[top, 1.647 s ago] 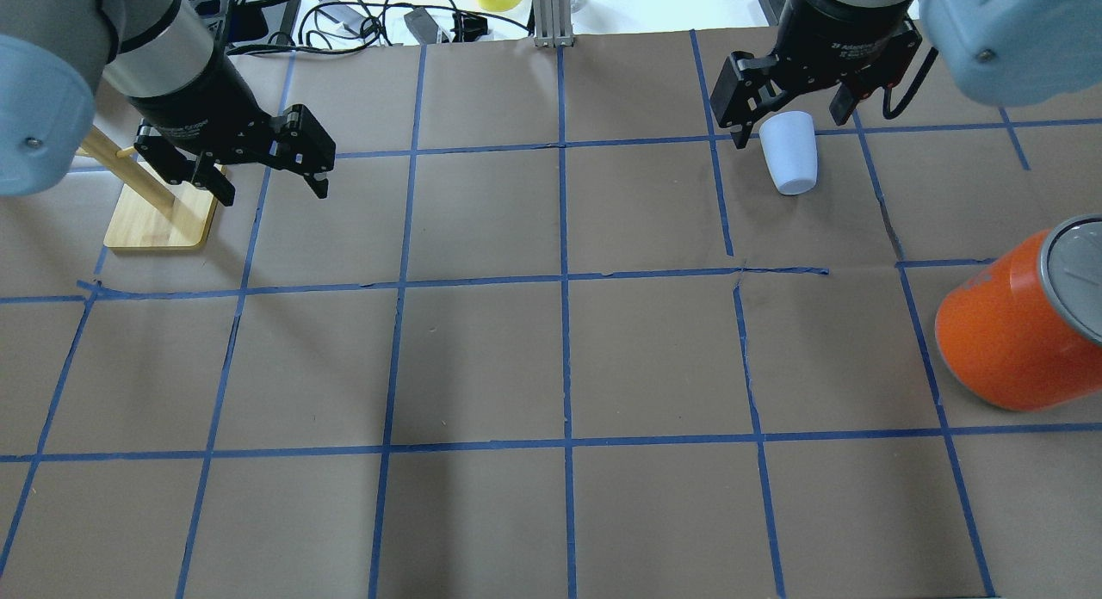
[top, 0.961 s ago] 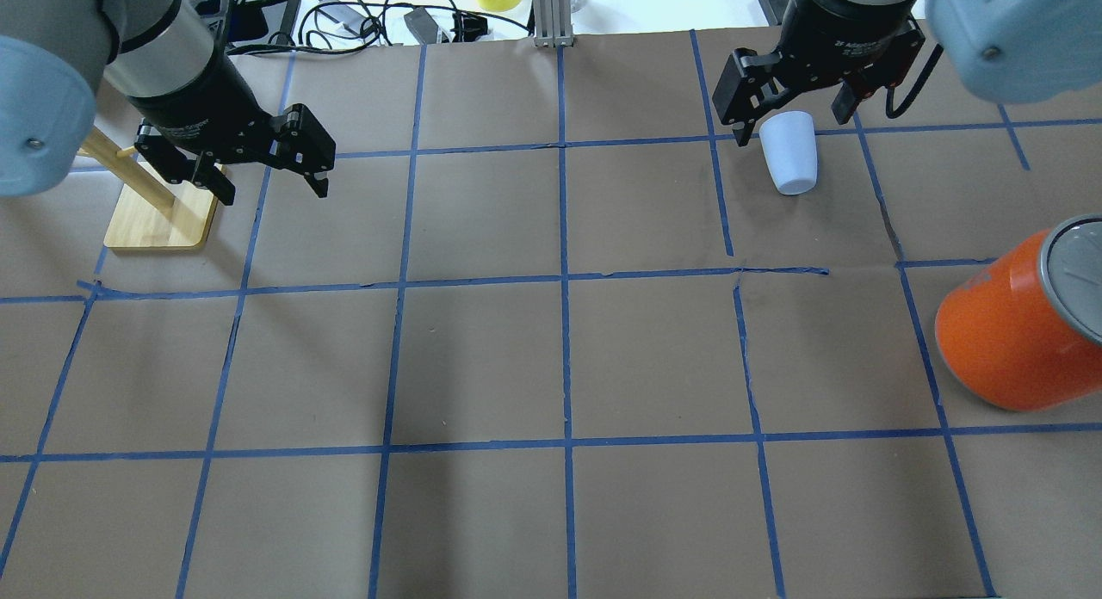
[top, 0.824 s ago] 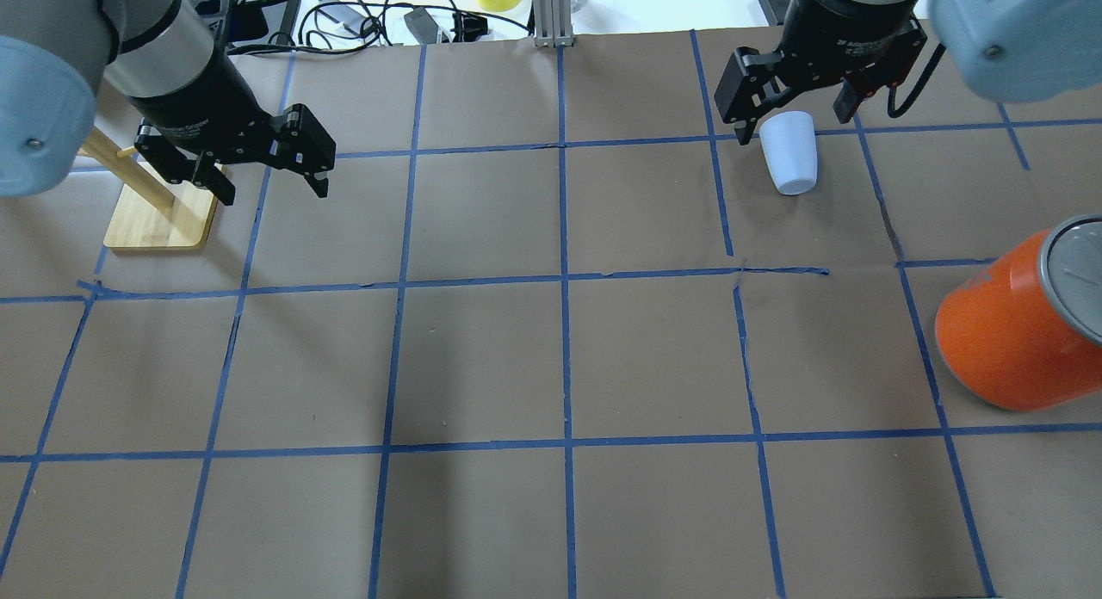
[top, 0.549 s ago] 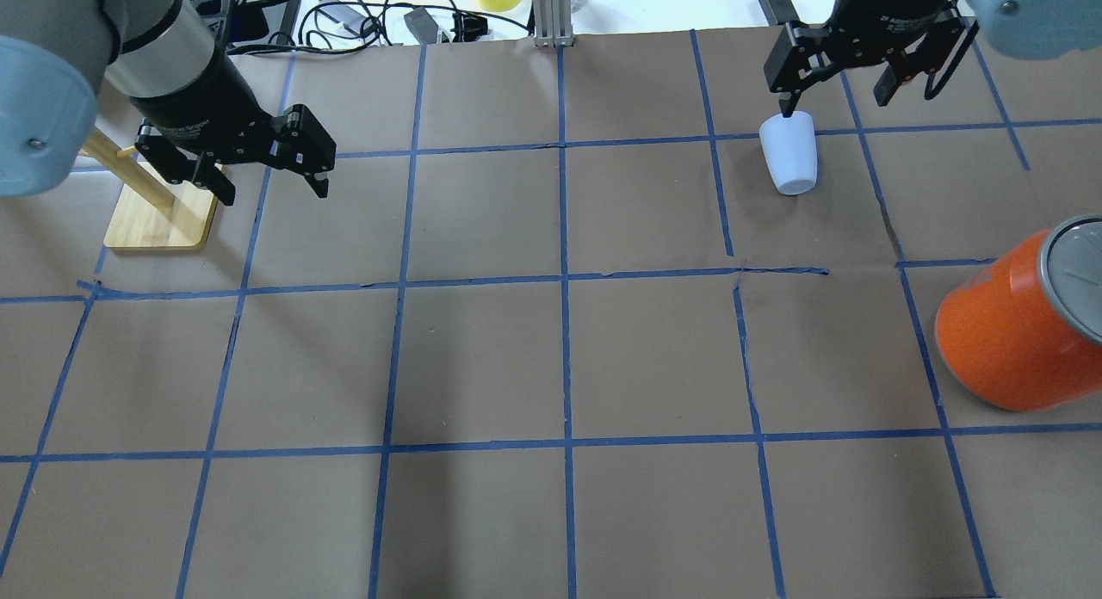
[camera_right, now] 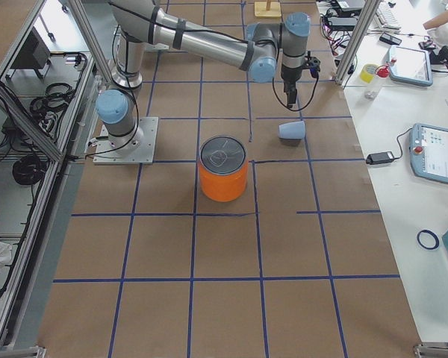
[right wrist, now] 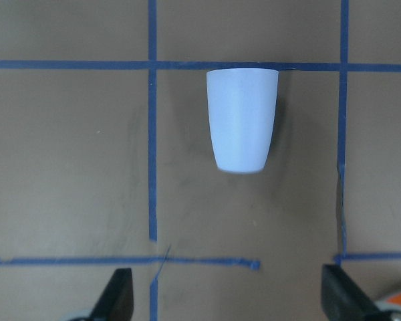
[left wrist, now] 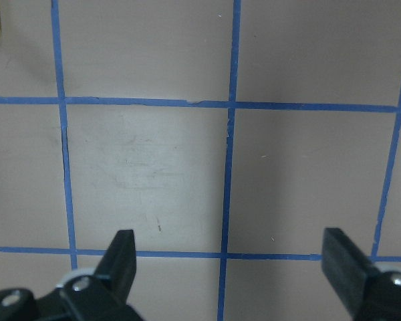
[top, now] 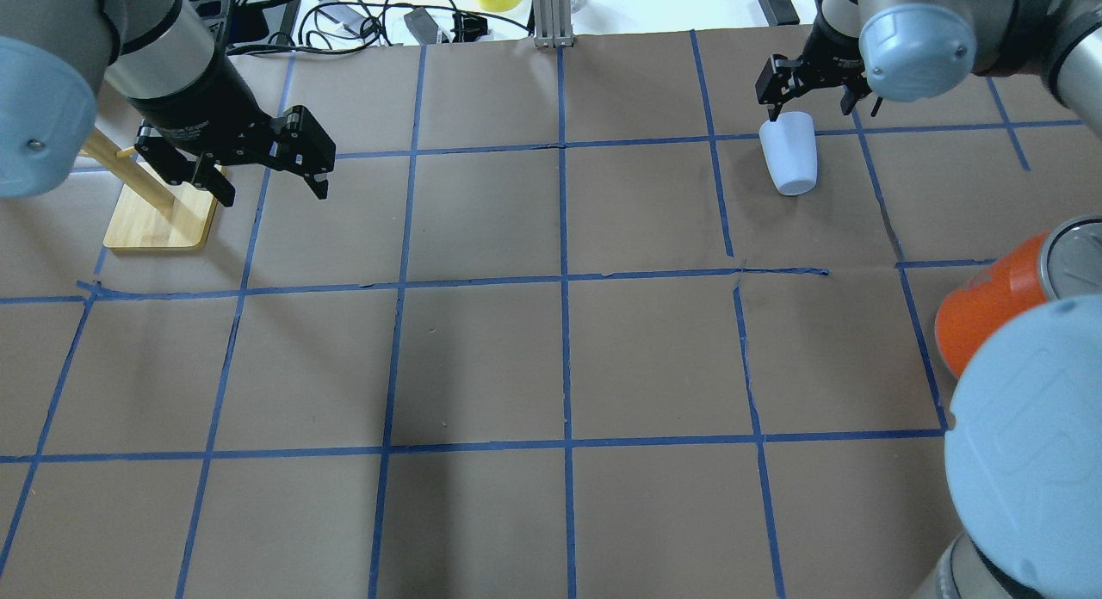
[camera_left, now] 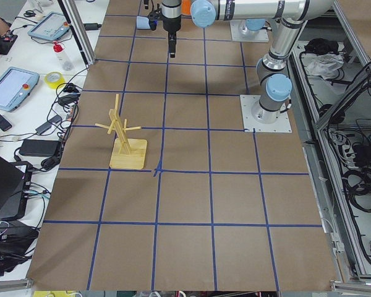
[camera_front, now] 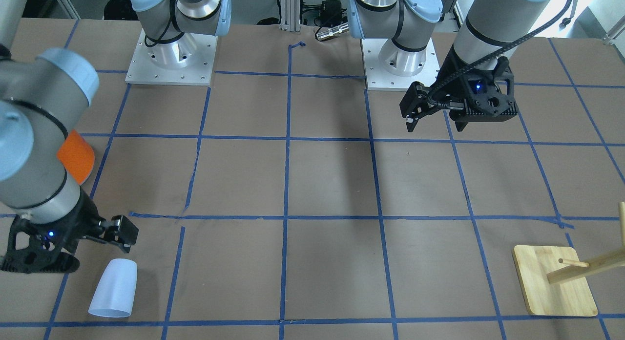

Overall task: Flip cup
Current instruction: 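Close the right gripper on the white cup's base, then lift the cup with the right gripper and carry it toward the left arm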

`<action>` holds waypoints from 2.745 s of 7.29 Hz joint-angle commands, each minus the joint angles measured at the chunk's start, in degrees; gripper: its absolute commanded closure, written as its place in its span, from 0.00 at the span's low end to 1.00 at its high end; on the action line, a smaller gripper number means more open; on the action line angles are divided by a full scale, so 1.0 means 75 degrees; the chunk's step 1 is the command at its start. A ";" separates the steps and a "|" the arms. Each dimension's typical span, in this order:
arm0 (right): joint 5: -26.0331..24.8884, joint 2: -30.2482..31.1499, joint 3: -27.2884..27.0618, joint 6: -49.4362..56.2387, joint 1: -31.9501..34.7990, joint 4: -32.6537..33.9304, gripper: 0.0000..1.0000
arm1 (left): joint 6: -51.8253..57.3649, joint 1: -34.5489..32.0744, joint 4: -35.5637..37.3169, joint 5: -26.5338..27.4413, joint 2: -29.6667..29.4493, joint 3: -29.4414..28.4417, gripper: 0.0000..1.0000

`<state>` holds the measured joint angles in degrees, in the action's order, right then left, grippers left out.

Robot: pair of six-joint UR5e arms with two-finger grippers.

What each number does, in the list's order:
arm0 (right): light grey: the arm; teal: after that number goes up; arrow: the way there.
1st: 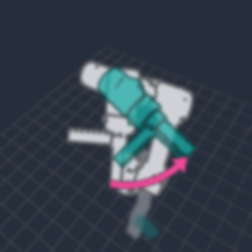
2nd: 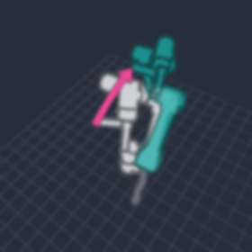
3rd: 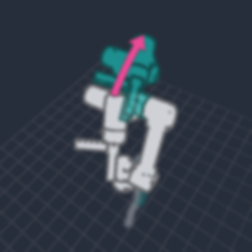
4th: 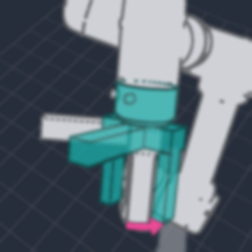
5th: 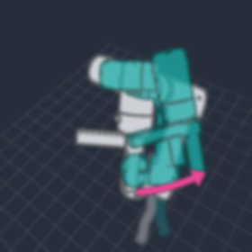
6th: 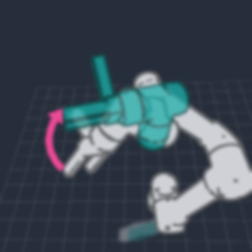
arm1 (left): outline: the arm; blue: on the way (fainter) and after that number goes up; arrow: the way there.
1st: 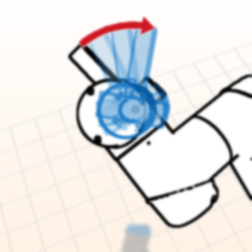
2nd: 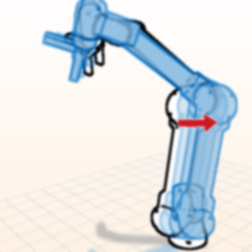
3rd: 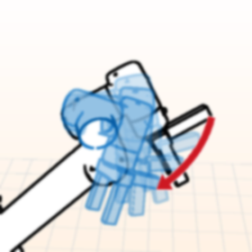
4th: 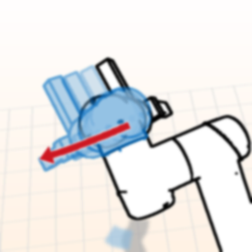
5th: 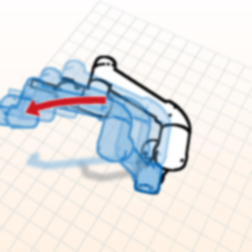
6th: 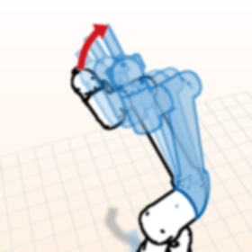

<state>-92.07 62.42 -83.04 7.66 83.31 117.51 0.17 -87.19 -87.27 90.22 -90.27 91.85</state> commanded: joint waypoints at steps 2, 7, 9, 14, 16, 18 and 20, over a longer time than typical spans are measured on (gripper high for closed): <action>0.0076 -0.0997 -0.0013 0.0314 -0.0256 0.1205 0.00 | 0.0000 0.0000 0.0012 0.0053 0.0000 0.0000 0.00; 0.0367 -0.1374 0.0022 0.0303 -0.0302 0.1757 0.00 | 0.0000 0.0128 -0.0024 0.0041 0.0012 0.0000 0.00; 0.0545 -0.1455 0.0022 0.0349 -0.0373 0.1885 0.00 | 0.0000 0.0176 -0.0012 0.0041 0.0012 0.0000 0.00; 0.0557 -0.1562 -0.0060 0.0373 -0.0350 0.2132 0.46 | -0.0011 0.0375 0.0058 0.0041 0.0000 -0.0012 0.00; 0.0545 -0.1166 0.0033 0.0373 -0.0117 0.2074 0.73 | -0.0011 0.0375 0.0058 0.0041 0.0000 -0.0012 0.00; 0.0557 -0.0451 -0.0118 0.0652 0.0933 0.1840 0.74 | -0.0011 0.0375 0.0058 0.0041 0.0000 -0.0012 0.00; 0.0453 -0.0448 -0.0212 0.0736 0.2479 0.1793 0.74 | 0.0000 0.0480 0.0058 0.0041 -0.0011 -0.0035 0.00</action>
<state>-88.14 58.66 -84.13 12.77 94.66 131.26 0.15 -84.14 -86.83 90.57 -90.28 91.69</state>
